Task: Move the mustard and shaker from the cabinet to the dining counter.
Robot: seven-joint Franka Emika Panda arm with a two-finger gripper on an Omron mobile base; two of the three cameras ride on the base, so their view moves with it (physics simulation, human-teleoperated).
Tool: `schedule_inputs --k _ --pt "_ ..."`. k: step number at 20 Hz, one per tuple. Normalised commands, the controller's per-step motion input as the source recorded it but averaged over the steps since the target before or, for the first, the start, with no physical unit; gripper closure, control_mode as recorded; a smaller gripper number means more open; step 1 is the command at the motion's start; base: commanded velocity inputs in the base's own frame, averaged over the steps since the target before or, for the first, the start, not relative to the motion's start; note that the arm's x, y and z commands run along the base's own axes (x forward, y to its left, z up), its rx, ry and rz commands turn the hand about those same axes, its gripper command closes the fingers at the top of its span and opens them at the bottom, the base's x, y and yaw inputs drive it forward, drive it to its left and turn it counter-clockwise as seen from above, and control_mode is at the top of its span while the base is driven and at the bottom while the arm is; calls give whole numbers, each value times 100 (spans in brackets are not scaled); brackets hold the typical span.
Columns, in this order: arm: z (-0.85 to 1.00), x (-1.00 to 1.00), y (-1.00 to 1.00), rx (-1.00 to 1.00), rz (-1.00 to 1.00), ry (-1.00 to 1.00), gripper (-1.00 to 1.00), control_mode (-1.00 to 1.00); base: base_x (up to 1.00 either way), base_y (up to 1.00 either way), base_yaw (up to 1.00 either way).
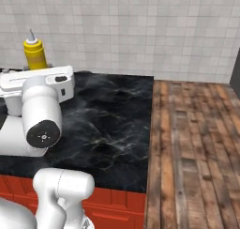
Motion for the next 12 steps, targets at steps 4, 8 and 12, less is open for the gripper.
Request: schedule_inputs --k 4,8,12 --pt "-34 32 -9 -5 -1 13 100 -100 0 0 0" --pt "-42 58 -29 -6 0 16 100 -100 0 0 0" --pt "-45 69 -34 0 0 13 100 -100 0 0 0"
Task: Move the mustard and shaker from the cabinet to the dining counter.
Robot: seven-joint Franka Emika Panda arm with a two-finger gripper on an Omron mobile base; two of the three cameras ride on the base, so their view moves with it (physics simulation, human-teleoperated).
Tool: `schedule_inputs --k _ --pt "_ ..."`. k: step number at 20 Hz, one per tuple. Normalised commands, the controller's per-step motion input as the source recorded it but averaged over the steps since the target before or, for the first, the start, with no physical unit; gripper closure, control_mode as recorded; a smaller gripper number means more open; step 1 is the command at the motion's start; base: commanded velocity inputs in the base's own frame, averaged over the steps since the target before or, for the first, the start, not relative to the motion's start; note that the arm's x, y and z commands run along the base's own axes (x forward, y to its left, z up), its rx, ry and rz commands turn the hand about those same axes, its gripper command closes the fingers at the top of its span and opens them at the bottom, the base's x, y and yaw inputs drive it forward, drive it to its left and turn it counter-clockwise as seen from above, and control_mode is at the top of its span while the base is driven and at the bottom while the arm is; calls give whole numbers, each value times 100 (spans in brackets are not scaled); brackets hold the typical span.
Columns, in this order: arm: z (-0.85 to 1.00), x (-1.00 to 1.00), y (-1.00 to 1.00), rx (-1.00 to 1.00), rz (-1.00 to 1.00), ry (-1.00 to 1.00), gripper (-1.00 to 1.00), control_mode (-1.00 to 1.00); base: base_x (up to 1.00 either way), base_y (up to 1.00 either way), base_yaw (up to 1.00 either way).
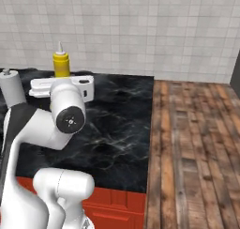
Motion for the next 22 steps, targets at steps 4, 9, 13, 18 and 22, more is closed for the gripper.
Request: schedule_inputs --k 4,9,13,18,22 --pt "-47 80 -40 -4 0 13 100 -100 0 0 0" --pt "-54 90 -54 -11 3 9 100 -100 0 0 0" --pt "-66 70 -64 -14 9 0 100 -100 0 0 0" --pt "-72 54 -51 -16 13 0 100 -100 0 0 0" --pt "-84 38 -31 -17 17 0 100 -100 0 0 0"
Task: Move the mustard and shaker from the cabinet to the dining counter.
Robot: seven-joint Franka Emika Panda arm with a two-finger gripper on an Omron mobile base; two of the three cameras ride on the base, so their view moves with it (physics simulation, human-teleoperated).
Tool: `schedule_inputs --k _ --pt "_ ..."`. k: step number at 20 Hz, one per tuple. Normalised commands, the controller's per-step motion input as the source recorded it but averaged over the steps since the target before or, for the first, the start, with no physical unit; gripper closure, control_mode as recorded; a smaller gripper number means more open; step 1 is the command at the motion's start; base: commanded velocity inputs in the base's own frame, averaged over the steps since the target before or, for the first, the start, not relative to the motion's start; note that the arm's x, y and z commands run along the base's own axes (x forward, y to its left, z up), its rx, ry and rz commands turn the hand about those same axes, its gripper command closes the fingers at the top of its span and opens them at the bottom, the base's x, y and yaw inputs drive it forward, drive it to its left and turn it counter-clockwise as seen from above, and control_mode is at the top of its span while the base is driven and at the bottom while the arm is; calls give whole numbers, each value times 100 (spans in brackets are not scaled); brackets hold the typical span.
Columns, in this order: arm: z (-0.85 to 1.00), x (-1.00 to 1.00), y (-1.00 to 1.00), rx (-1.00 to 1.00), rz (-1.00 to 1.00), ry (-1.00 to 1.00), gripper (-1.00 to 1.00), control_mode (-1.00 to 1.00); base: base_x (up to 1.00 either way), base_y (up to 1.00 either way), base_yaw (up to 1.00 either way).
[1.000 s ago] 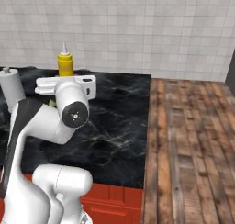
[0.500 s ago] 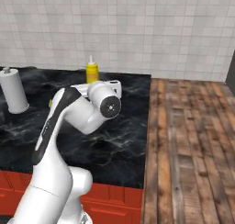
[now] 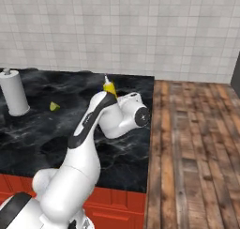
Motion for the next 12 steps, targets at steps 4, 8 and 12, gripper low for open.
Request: schedule_inputs --k 4,8,12 --pt "-62 34 -13 -13 17 0 100 -100 0 0 0" --pt "-26 24 -1 -1 13 0 100 -100 0 0 0" --pt "-14 16 -13 1 1 6 100 -100 0 0 0"
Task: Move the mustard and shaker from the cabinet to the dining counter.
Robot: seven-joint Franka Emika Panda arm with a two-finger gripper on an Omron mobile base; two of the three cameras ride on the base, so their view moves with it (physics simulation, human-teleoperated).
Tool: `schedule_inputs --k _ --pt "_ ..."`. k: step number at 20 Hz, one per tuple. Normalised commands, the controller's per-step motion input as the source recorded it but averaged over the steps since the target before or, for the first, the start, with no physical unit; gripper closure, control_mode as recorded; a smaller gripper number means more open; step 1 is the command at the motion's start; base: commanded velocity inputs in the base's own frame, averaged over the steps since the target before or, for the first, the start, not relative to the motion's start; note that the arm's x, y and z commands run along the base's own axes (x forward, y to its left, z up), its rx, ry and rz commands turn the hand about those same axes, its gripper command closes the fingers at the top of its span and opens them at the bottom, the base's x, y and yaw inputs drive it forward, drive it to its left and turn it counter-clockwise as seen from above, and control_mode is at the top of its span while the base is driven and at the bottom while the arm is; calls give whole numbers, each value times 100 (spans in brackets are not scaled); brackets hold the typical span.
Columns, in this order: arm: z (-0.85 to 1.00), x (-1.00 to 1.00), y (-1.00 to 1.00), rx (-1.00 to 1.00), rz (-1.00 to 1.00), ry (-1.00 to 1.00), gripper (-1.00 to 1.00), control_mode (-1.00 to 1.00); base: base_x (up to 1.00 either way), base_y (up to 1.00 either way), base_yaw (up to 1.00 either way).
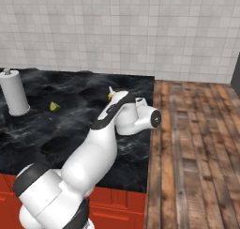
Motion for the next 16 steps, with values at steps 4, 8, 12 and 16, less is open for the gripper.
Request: schedule_inputs --k 4,8,12,16 --pt "-3 5 -9 1 0 13 100 -100 0 0 0" --pt "-20 0 0 0 0 11 100 -100 0 0 0" --pt "-49 0 0 0 0 3 100 -100 0 0 0" --pt "-53 0 0 1 0 0 100 -100 0 0 0"
